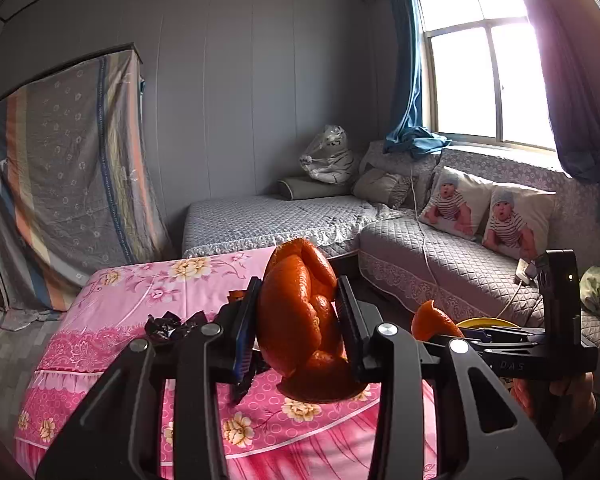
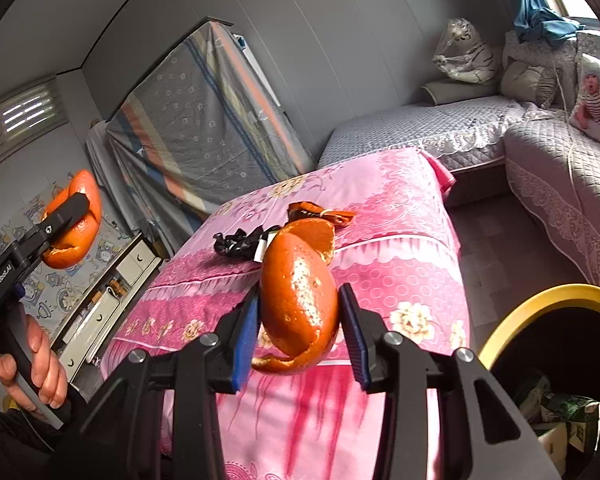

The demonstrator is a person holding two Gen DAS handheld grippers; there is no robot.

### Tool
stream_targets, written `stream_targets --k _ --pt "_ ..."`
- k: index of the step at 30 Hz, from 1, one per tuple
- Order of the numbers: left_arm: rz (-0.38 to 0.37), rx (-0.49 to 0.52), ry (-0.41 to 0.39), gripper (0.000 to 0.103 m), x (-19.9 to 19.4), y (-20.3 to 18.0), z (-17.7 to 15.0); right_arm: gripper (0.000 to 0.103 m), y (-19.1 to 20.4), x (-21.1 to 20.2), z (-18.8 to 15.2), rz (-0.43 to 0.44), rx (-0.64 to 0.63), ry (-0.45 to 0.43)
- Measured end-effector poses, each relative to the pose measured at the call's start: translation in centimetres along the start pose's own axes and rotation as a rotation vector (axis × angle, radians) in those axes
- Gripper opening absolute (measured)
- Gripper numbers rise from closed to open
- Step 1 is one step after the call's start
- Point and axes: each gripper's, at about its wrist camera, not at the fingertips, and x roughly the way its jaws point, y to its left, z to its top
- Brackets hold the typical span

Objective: Collect trash
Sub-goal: 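Carry both orange peels over the yellow bin and open both tools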

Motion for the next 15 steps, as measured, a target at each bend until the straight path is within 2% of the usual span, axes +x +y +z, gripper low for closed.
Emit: stream_targets --k 7,15 --pt "-0.085 0.04 0.001 0.035 0.6 -3.7 0.4 0.037 -3.9 -3.1 -0.5 -0.162 0.03 -0.066" --pt "-0.182 0.088 0.015 0.035 1.8 -7.7 0.2 0.037 -8.5 -5.0 -2.3 -0.288 0.108 -0.074"
